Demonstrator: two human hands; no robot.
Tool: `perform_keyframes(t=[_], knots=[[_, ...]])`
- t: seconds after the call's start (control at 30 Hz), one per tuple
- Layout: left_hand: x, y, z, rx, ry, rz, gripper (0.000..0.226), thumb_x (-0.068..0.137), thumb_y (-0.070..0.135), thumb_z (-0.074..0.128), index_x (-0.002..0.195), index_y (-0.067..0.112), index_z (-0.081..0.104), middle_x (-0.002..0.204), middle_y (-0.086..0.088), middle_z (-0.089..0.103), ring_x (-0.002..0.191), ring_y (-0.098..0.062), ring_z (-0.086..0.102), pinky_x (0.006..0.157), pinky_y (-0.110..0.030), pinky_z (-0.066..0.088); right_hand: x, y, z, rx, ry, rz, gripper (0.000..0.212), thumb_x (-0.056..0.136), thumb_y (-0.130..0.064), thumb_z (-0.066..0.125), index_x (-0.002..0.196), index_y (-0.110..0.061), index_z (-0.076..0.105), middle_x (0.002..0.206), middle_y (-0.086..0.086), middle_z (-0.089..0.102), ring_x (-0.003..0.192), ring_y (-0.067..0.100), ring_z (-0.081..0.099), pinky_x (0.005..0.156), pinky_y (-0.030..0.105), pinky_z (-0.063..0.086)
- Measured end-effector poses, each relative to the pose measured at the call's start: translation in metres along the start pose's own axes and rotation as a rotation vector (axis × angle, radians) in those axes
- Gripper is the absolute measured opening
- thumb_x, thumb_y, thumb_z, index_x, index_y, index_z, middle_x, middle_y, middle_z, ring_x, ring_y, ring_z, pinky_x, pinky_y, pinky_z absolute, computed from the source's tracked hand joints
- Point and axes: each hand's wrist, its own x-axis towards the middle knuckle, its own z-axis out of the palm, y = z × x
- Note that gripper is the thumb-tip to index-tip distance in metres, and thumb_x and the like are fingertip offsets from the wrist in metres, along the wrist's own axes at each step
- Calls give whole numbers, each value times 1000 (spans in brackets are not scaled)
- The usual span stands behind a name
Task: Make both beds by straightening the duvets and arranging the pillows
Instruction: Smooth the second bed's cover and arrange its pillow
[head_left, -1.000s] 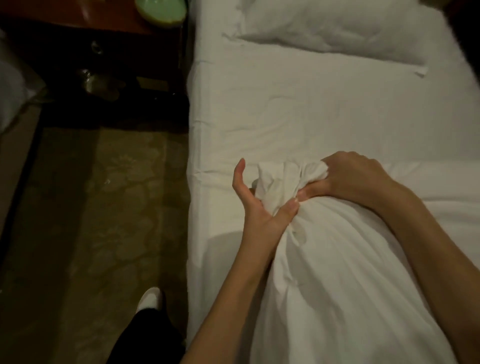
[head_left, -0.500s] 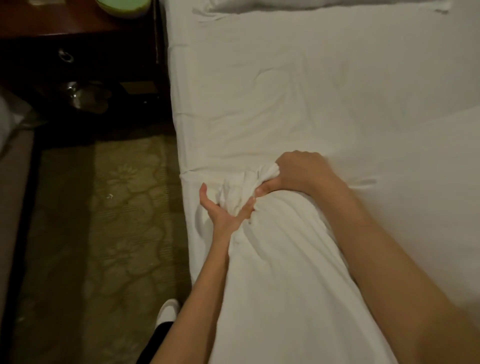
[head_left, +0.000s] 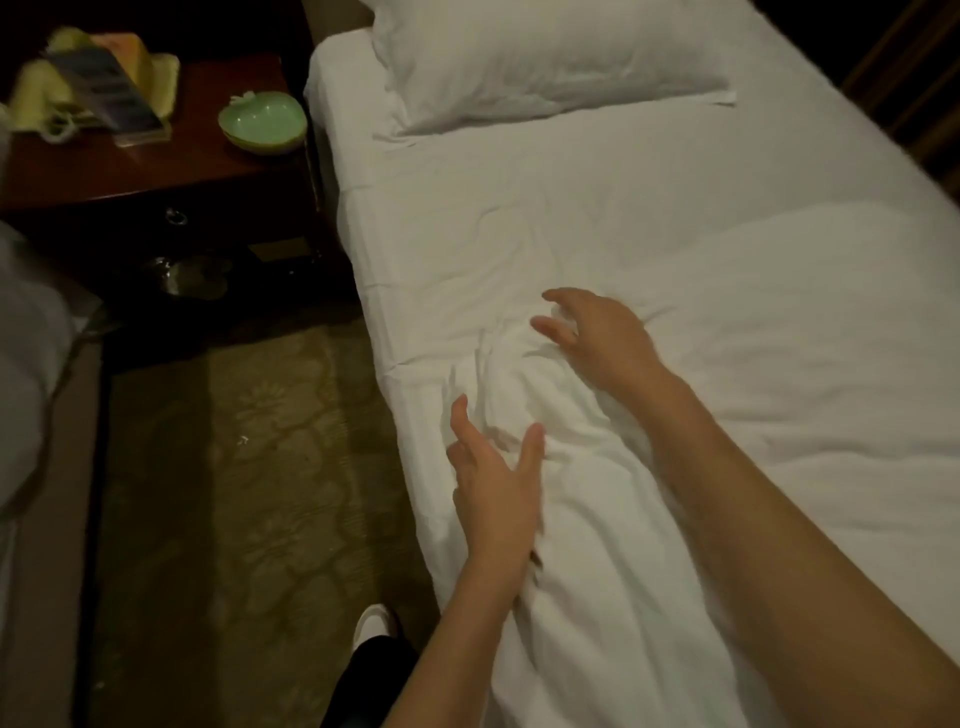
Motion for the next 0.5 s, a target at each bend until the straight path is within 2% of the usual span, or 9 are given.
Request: perform_keyframes(t=[0.03,0.1,0.17,0.23,0.3,0.37,0.43,0.5], knots=[[0,1,1,7,4,24,74,89,55,52,143,39,4,142,-10,34,117,-26,48,101,-44,42,-21,-1,-9,-32,-10,-5,53,97,-50,40,141,-21,43,146,1,44,134,16,38,111,34,20],[-1,1,4,15,-10,79,68,91,53,49,142,37,8,136,-12,42,114,-28,52,99,-45,44,-70,-3,-21,-173,-96,-12,67,92,-65,25,146,-27,33,156,-3,27,143,13,20,115,33,7],[-5,-4,7,-19,2,143,58,94,50,47,139,34,12,128,-10,53,106,-25,57,94,-40,48,-121,-4,-32,-230,-156,-14,90,73,-79,1,150,-35,20,159,-8,11,146,9,5,116,33,-2],[-12,-13,11,-95,49,183,49,97,43,45,135,33,16,116,-9,60,93,-21,61,85,-33,50,-163,2,-37,-255,-157,-12,97,67,-84,-12,149,-40,13,157,-15,1,146,7,0,116,33,-5],[-21,-31,17,-130,112,211,43,99,37,43,134,32,19,101,-8,63,82,-18,62,75,-28,50,-190,15,-25,-355,-59,-65,82,83,-77,-7,149,-36,20,156,-10,9,146,12,12,116,37,2],[-29,-53,26,-116,159,240,40,101,34,40,136,28,22,97,-11,63,80,-20,61,72,-26,49,-204,28,4,-460,-4,-98,66,95,-66,13,146,-29,33,155,0,25,143,19,25,116,43,12],[-29,-70,29,-128,170,237,41,101,31,40,138,22,23,105,-14,61,87,-24,61,77,-28,48,-205,36,31,-499,28,-140,61,98,-62,22,145,-26,37,153,4,30,142,21,28,115,45,14],[-29,-78,24,-160,180,234,48,100,25,45,140,18,20,116,-12,54,97,-26,58,80,-25,45,-200,35,39,-511,55,-146,62,98,-62,20,144,-26,40,152,5,33,140,22,31,115,43,12]])
